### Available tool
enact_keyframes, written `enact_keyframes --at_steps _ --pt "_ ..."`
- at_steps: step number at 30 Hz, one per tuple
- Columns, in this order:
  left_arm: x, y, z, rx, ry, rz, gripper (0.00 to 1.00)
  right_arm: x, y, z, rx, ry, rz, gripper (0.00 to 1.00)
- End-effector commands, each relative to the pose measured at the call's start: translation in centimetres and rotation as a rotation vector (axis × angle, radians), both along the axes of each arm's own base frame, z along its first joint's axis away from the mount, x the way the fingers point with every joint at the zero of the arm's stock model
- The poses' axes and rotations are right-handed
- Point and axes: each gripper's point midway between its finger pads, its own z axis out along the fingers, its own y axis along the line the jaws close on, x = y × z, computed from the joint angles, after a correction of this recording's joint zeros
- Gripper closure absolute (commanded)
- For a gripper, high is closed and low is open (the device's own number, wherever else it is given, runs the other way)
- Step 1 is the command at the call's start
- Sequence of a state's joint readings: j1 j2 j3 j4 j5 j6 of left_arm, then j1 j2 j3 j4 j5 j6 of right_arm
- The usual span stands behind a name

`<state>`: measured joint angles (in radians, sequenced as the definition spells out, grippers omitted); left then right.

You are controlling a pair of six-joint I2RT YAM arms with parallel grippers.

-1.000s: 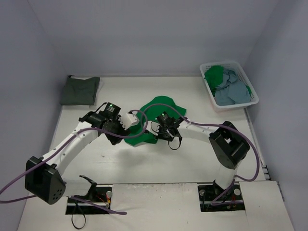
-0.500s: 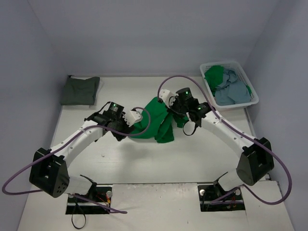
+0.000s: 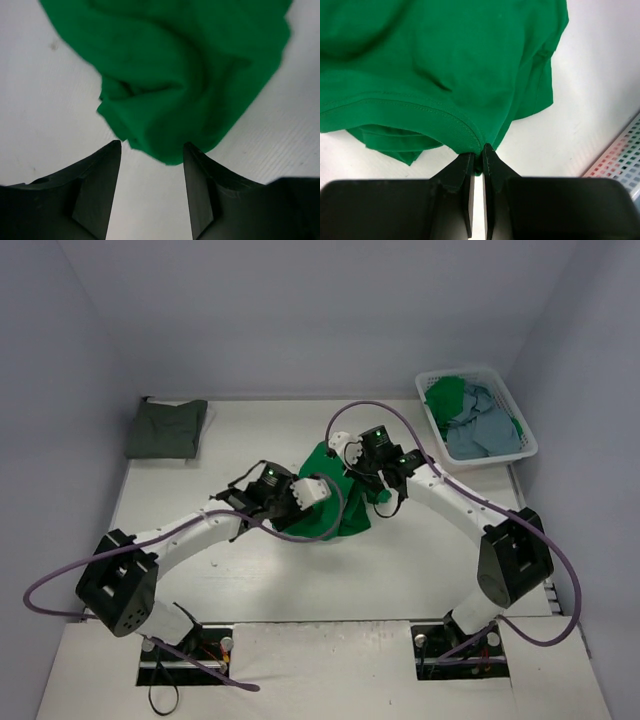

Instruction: Fold and stack the t-shirts

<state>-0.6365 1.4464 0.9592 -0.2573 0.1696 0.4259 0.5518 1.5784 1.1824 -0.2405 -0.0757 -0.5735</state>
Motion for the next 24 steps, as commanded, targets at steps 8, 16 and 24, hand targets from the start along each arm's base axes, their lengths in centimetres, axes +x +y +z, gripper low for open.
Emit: enact_keyframes --at_steps 8,16,24 --pt "-0.9 -6.3 0.4 0.037 -0.181 -0.143 0.53 6.9 -2.9 3.1 0.099 -0.083 -0.259 1.00" --pt "0.6 -6.8 -0.7 0.063 -0.211 -0.121 0.53 8.1 -3.0 1.9 0.138 -0.042 -0.298 1.00" --pt "0.3 -8.7 -0.7 0.041 -0.209 -0.135 0.54 8.4 -3.1 1.3 0.137 -0.031 -0.308 1.00"
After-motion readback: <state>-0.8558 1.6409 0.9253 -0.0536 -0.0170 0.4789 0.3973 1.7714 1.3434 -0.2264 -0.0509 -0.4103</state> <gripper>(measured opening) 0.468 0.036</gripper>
